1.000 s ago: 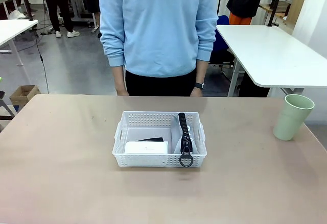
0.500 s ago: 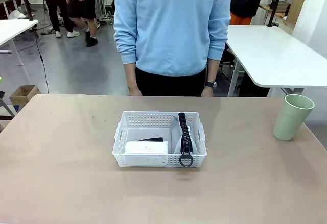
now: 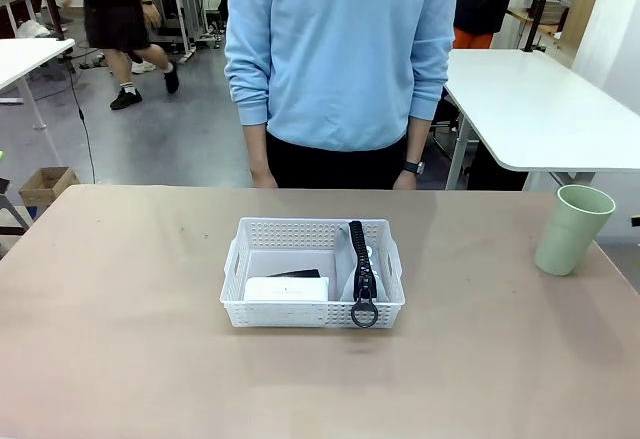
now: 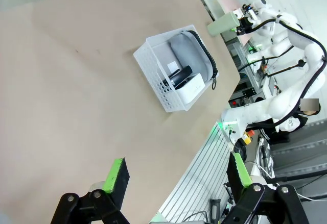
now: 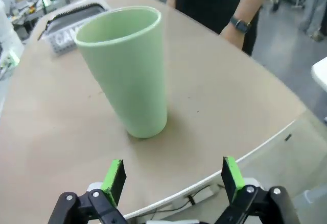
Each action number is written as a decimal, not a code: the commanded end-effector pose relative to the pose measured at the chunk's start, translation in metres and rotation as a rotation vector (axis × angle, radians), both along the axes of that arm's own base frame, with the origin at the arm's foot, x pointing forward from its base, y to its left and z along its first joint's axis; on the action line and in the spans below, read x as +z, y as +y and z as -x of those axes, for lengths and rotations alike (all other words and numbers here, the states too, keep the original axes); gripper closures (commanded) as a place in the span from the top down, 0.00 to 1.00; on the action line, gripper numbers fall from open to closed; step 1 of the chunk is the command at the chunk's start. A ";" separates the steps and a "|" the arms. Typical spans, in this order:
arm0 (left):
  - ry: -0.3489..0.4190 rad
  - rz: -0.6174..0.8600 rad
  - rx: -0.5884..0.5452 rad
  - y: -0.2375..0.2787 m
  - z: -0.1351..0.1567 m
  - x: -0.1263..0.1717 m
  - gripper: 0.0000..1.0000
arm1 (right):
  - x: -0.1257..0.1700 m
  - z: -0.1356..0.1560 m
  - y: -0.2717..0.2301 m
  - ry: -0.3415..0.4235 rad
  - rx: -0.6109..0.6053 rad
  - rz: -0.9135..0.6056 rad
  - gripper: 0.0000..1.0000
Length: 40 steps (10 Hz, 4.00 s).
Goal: Efficiently arrange items inside the basket to fit them all.
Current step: Pick up the Reusable plastic cup and place it inside the Organizing basket.
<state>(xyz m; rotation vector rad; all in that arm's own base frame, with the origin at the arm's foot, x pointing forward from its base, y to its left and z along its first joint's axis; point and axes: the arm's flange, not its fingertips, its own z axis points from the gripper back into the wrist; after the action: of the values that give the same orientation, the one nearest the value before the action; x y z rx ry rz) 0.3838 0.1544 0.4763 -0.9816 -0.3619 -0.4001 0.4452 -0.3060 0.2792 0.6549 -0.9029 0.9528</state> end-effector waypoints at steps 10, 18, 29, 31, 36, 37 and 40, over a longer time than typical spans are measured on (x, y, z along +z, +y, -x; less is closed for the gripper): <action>-0.001 -0.009 0.002 -0.001 0.002 0.001 1.00 | -0.015 -0.008 0.019 0.103 0.045 0.064 1.00; -0.001 -0.009 0.002 -0.001 0.002 0.001 1.00 | -0.069 -0.018 0.053 0.096 0.120 0.024 1.00; -0.001 -0.009 0.002 -0.001 0.002 0.001 1.00 | -0.082 -0.023 0.087 -0.090 0.161 -0.141 1.00; -0.001 -0.009 0.002 -0.001 0.002 0.001 1.00 | -0.085 -0.025 0.094 -0.082 0.181 -0.157 1.00; -0.001 -0.009 0.002 -0.001 0.002 0.001 1.00 | -0.081 -0.028 0.109 -0.077 0.167 -0.240 1.00; -0.001 -0.009 0.002 -0.001 0.002 0.001 1.00 | -0.078 -0.028 0.110 -0.084 0.156 -0.261 1.00; -0.001 -0.009 0.002 -0.001 0.002 0.001 1.00 | -0.076 -0.029 0.112 -0.056 0.180 -0.380 1.00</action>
<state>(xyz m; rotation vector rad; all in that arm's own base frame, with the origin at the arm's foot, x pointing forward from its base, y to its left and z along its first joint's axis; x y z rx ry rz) 0.3838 0.1544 0.4762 -0.9816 -0.3618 -0.4000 0.4724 -0.1933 0.2004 1.0033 -1.0768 1.0227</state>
